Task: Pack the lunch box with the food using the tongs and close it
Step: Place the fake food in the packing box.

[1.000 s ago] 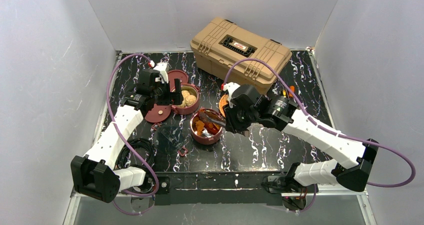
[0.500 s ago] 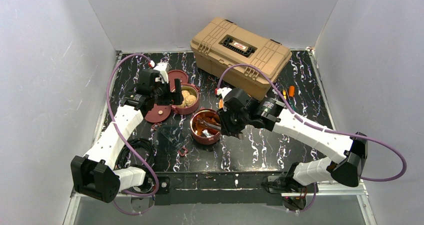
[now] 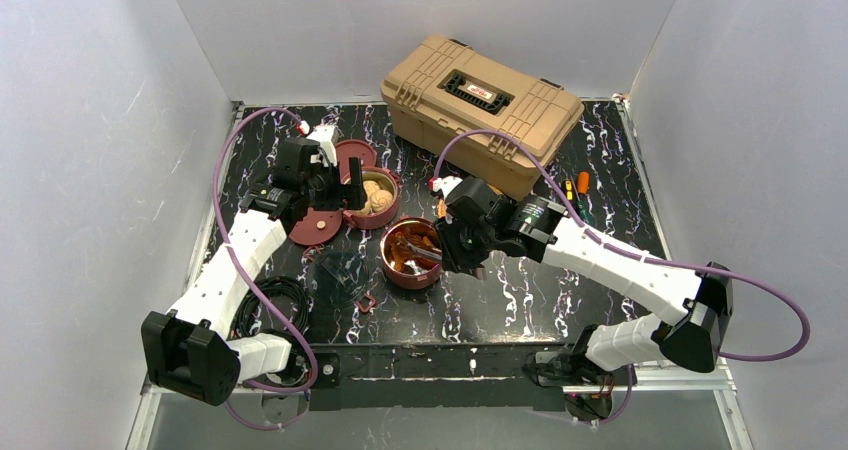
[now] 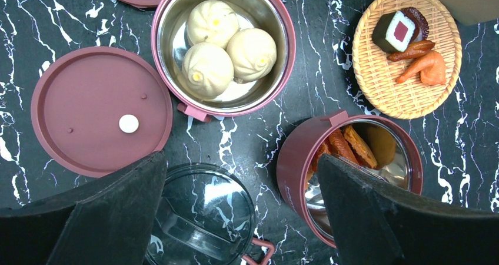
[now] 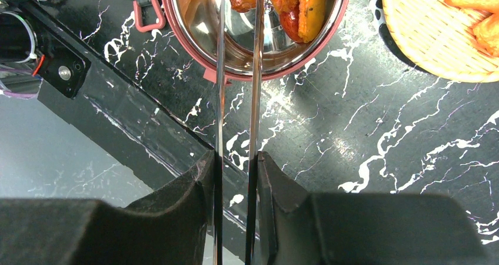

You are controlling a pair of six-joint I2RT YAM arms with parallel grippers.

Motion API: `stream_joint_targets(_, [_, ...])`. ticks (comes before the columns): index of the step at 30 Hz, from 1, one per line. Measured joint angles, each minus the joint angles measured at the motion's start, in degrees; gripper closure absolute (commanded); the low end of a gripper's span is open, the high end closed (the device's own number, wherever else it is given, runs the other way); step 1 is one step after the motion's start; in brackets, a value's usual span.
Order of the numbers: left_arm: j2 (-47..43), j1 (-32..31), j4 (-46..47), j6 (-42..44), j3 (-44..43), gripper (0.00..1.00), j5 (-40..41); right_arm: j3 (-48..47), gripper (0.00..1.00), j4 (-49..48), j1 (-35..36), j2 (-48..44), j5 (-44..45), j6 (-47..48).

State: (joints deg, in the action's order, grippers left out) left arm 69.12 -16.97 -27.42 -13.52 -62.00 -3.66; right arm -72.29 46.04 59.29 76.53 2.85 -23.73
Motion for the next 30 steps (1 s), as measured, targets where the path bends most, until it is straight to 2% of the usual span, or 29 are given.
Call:
stream_joint_targets(9, [0.0,0.0,-0.02,0.0,0.0,0.02,0.0,0.0,0.6,-0.17,-0.02,0.0,0.0,0.04])
stream_joint_targets(23, [0.0,0.0,-0.04,0.0,0.0,0.01,0.0,0.0,0.6,-1.09,0.0,0.0,0.11,0.07])
stream_joint_targets(30, [-0.22,0.0,0.0,-0.02,0.0,0.01,0.04,-0.24,0.56,-1.05,0.0,-1.25,3.34,-0.11])
